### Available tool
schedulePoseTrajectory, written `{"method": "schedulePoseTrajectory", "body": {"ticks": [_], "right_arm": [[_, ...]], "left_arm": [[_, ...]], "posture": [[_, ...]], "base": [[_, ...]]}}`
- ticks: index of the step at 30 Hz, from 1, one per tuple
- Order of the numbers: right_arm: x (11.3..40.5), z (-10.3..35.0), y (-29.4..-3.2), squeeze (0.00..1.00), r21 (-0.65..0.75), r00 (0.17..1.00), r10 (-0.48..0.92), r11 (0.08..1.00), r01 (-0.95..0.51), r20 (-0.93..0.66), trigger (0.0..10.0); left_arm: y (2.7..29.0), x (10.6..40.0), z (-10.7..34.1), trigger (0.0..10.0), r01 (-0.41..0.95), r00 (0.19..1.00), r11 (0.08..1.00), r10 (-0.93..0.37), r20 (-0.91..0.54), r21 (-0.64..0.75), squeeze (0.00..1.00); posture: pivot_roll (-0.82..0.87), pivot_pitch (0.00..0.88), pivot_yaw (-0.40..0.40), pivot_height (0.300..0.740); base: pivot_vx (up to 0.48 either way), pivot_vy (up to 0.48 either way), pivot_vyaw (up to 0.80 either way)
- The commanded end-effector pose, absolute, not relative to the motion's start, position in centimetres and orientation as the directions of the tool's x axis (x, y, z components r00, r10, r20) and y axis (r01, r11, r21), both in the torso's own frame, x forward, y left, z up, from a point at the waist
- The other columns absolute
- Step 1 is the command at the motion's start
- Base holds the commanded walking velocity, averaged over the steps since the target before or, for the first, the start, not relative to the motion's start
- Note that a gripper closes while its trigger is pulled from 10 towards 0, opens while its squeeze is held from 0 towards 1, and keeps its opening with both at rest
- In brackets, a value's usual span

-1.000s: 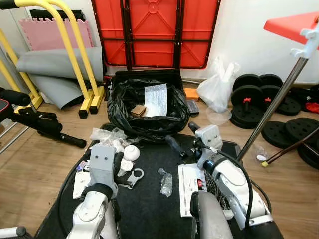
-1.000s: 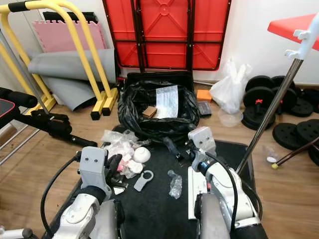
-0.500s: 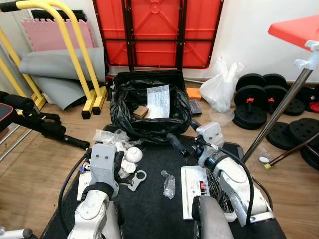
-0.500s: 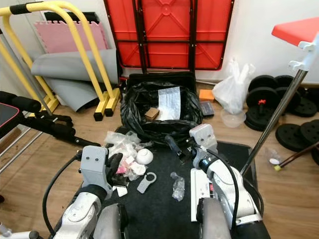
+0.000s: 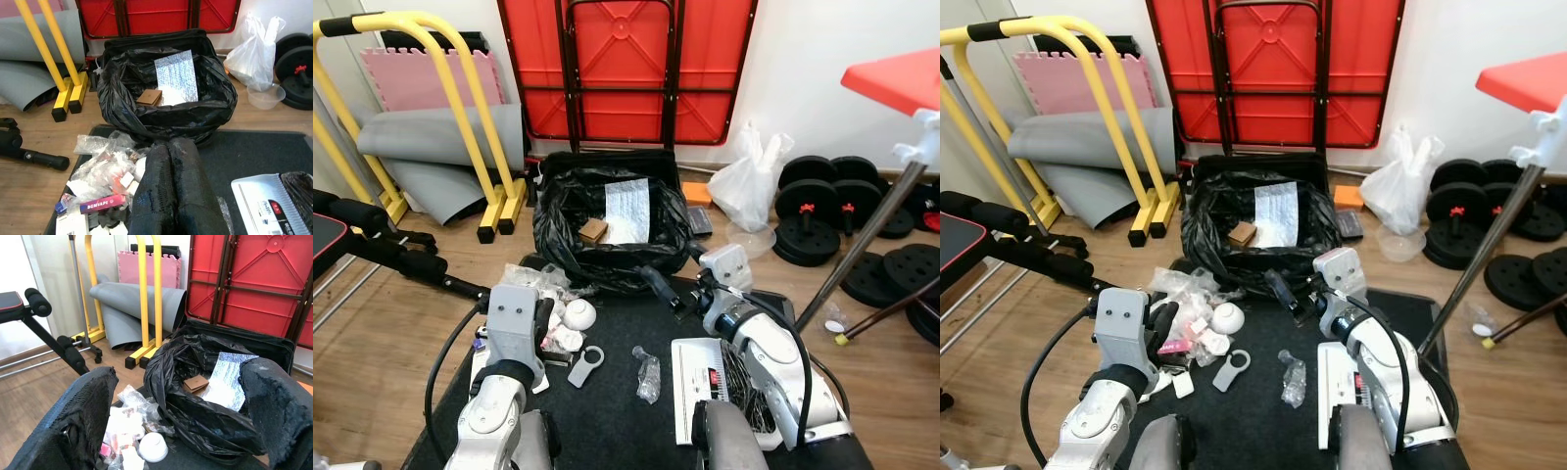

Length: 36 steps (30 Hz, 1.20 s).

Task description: Sweep floor

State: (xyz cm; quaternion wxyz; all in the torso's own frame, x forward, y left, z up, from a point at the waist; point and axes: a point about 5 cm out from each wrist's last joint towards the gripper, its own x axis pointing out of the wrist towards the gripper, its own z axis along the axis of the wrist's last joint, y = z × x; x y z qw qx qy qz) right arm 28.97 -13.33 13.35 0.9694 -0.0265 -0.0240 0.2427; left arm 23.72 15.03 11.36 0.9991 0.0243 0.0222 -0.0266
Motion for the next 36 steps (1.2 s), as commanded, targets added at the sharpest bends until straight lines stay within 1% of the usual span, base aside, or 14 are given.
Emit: {"method": "schedulePoseTrajectory", "body": {"ticks": [1,5,9,17,26,29,36], "right_arm": [[28.9,13.29,-13.15,0.0,-0.036,0.877,0.479,0.878,-0.478,0.032,10.0],[28.92,13.28,-13.13,0.0,-0.033,0.877,0.479,0.878,-0.478,0.031,10.0],[28.93,13.28,-13.12,0.0,-0.033,0.877,0.479,0.878,-0.478,0.031,10.0],[28.94,13.26,-13.11,0.0,-0.03,0.877,0.479,0.878,-0.479,0.03,10.0],[28.94,13.24,-13.1,0.0,-0.03,0.877,0.48,0.877,-0.48,0.028,10.0],[28.93,13.2,-13.1,0.0,-0.03,0.876,0.481,0.876,-0.481,0.027,10.0],[28.89,13.21,-13.11,0.0,-0.029,0.876,0.482,0.876,-0.481,0.026,10.0]], "left_arm": [[15.51,23.69,11.02,10.0,0.008,0.998,0.999,-0.006,-0.057,0.035,0.0],[15.66,23.74,10.96,10.0,0.002,0.998,0.999,0.0,-0.067,0.032,0.0],[15.62,23.77,11.03,10.0,0.005,0.998,1.0,-0.003,-0.058,0.022,0.0],[15.64,23.8,11.11,10.0,0.008,0.999,1.0,-0.007,-0.052,0.015,0.0],[15.66,23.83,11.08,10.0,0.008,0.999,1.0,-0.007,-0.053,0.012,0.0],[15.64,23.84,11.06,10.0,0.008,0.999,1.0,-0.008,-0.054,0.011,0.0],[15.63,23.83,11.1,10.0,0.009,0.999,1.0,-0.009,-0.053,0.006,0.0]], "posture": [[-0.04,0.0,-0.011,0.575],[-0.04,0.0,-0.012,0.59],[-0.04,0.0,-0.011,0.6],[-0.04,0.0,-0.012,0.63],[-0.04,0.0,-0.012,0.65],[-0.04,0.0,-0.014,0.665],[-0.04,0.0,-0.011,0.685]], "base": [[0.0,0.0,0.0],[0.0,0.0,0.0],[-0.375,0.0,0.0],[0.0,0.0,0.0],[0.0,0.0,0.0],[0.0,0.0,0.0],[0.0,0.0,0.0]]}}
